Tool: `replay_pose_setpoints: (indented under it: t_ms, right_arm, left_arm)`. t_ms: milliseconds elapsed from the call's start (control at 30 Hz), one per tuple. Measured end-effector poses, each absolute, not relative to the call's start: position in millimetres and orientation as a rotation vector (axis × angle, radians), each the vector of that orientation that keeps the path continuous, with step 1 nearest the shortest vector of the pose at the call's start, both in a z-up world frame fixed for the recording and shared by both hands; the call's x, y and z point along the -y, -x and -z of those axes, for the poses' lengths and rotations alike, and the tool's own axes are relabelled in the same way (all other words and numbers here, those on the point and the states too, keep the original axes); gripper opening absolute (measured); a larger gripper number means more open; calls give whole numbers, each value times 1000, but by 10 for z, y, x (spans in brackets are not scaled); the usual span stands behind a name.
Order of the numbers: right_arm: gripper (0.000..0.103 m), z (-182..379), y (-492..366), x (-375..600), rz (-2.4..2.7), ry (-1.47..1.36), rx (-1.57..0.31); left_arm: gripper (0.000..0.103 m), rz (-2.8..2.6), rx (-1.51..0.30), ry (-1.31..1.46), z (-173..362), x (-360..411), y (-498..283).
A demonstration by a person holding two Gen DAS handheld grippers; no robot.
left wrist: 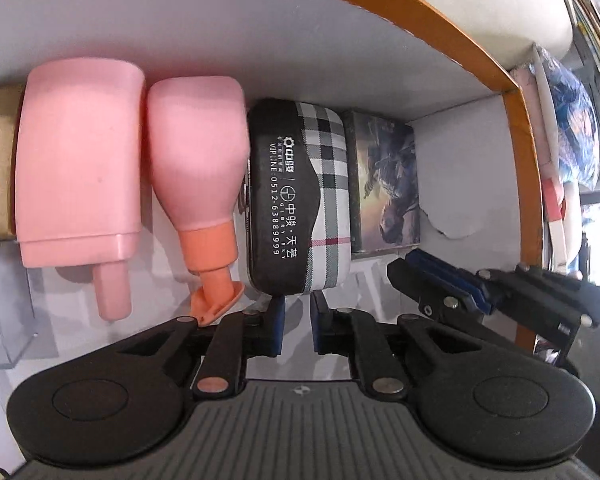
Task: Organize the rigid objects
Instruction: 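Set the photo card box beside the plaid case and open the right tool, then withdraw both tools from the shoebox back toward the remaining pile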
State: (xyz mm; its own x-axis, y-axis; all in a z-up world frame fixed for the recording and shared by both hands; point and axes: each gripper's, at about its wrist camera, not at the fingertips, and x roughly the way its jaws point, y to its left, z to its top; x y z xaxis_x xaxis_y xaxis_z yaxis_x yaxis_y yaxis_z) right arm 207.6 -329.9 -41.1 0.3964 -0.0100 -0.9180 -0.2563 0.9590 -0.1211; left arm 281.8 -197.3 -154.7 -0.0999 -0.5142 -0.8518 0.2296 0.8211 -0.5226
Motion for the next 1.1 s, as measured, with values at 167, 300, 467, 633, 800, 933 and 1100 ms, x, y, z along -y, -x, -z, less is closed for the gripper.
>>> replay_pose_setpoints:
  t_ms: [167, 300, 467, 633, 800, 933, 1100]
  right_arm:
    - [8, 342, -2057, 3359, -154, 228, -1152]
    - [15, 276, -1981, 3394, -151, 199, -1153]
    - [19, 211, -1856, 3429, -138, 116, -1139]
    - [26, -3, -1582, 3341, -124, 20, -1080]
    - [26, -181, -1278, 3098, -165, -76, -1001]
    - [28, -244, -1075, 2772, -244, -120, -964]
    - [31, -404, -857, 2299, -355, -98, -933]
  left_arm:
    - [15, 616, -1546, 206, 1486, 1932, -2755]
    - [15, 630, -1502, 188, 1276, 1812, -2604]
    - [15, 663, -1306, 129, 774, 1624, -2402]
    - [15, 657, -1166, 159, 293, 1258, -2132]
    - [15, 592, -1128, 214, 137, 781, -1960]
    - [15, 513, -1109, 265, 173, 421, -1798]
    - [15, 419, -1093, 330, 142, -168, -1688]
